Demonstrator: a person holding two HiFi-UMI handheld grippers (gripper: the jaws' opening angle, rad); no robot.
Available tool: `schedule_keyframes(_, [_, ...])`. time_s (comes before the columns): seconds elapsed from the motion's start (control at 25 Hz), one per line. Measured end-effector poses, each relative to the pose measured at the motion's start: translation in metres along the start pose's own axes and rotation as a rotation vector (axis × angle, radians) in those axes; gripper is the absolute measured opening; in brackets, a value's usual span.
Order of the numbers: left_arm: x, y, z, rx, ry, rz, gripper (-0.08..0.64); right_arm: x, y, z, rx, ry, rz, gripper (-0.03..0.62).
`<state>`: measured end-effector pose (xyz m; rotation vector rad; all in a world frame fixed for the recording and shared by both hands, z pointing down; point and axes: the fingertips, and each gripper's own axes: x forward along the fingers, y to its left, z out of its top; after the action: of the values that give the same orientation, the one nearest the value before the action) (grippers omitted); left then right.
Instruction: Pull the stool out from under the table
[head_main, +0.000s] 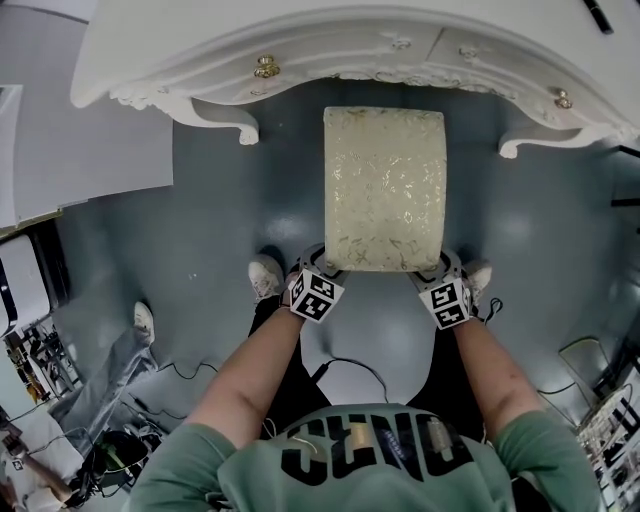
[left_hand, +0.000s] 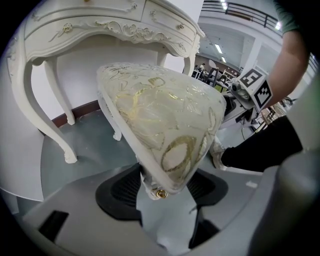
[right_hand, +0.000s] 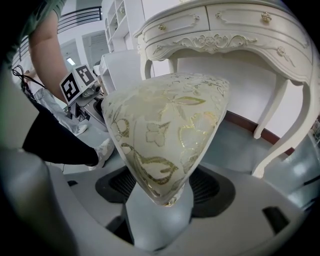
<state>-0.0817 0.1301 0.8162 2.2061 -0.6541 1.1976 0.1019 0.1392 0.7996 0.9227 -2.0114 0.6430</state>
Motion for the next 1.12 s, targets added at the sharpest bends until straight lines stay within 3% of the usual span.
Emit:
schedule_keyframes(0.28, [0.005, 0.006, 0.000, 0.019, 0.049, 0.001, 0.295, 0.005, -0.002, 0.000, -0.045, 0.061, 0.011, 0.327])
schedule_keyframes(0.44, [-0.025, 0.012, -0.015, -0.088, 0.138, 0.046, 0.307, -0.025, -0.007, -0.013, -0.011, 0.176, -0.001, 0.337])
schedule_keyframes(0.52, [-0.050, 0.022, -0.005, -0.132, 0.123, 0.060, 0.308, -0.053, -0.021, -0.003, 0.002, 0.188, -0.030, 0.337])
schedule_keyframes(0.72, [-0.159, 0.010, 0.038, -0.132, 0.018, 0.037, 0.307, -0.160, -0.014, 0.056, -0.005, 0.130, -0.089, 0.337])
schedule_keyframes(0.88, [-0.274, -0.015, 0.122, -0.010, -0.150, 0.002, 0.307, -0.246, -0.014, 0.146, 0.090, -0.078, -0.187, 0.336])
schedule_keyframes(1.0, [-0.334, -0.021, 0.186, 0.053, -0.280, 0.068, 0.307, -0.299, -0.029, 0.205, 0.088, -0.230, -0.203, 0.334])
schedule_keyframes(1.12, [-0.382, -0.032, 0.235, 0.008, -0.419, 0.148, 0.307, -0.347, -0.039, 0.238, 0.035, -0.310, -0.174, 0.331])
